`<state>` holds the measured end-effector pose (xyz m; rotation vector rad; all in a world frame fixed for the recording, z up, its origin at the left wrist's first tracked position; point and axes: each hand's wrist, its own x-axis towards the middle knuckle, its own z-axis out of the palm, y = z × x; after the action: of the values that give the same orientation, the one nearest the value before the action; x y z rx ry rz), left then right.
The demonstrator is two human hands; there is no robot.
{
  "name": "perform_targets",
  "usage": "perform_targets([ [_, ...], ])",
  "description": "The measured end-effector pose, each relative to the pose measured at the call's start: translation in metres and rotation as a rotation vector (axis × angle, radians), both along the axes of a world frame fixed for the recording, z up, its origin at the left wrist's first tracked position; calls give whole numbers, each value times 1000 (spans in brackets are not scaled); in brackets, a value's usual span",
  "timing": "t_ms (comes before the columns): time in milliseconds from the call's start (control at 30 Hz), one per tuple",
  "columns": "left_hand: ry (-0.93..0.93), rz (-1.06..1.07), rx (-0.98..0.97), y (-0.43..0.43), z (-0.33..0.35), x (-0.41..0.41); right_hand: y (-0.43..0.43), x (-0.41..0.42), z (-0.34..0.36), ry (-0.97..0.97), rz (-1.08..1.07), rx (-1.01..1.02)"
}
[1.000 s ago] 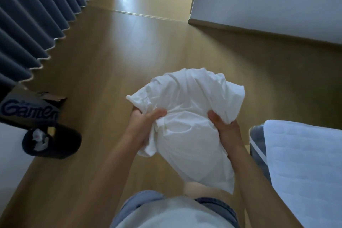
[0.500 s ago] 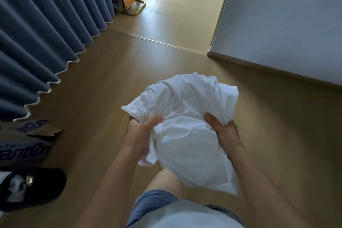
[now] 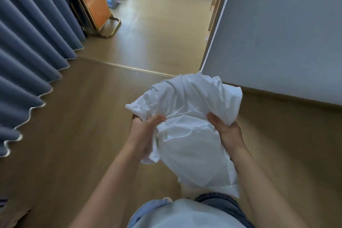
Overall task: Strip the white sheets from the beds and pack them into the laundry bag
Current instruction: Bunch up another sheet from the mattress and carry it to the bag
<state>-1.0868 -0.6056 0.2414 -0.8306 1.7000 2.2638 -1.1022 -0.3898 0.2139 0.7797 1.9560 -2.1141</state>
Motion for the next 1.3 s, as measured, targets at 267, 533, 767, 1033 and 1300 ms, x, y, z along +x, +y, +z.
perform_targets([
  [267,-22,66,-21,-18,-2,-246,-22,-264,-1,-1,87,-37],
  [533,-109,210,29,-81,-12,-438,-92,-490,-13,-39,220,-54],
  [767,-170,128,-35,-165,-26,-654,-161,-692,-21,-55,190,-55],
  [1033,-70,-44,-72,-181,-10,-901,-173,-899,-16,-48,-2,-42],
  [1300,-11,-94,-197,-184,-27,-1145,-170,-1143,-38,-101,-9,-128],
])
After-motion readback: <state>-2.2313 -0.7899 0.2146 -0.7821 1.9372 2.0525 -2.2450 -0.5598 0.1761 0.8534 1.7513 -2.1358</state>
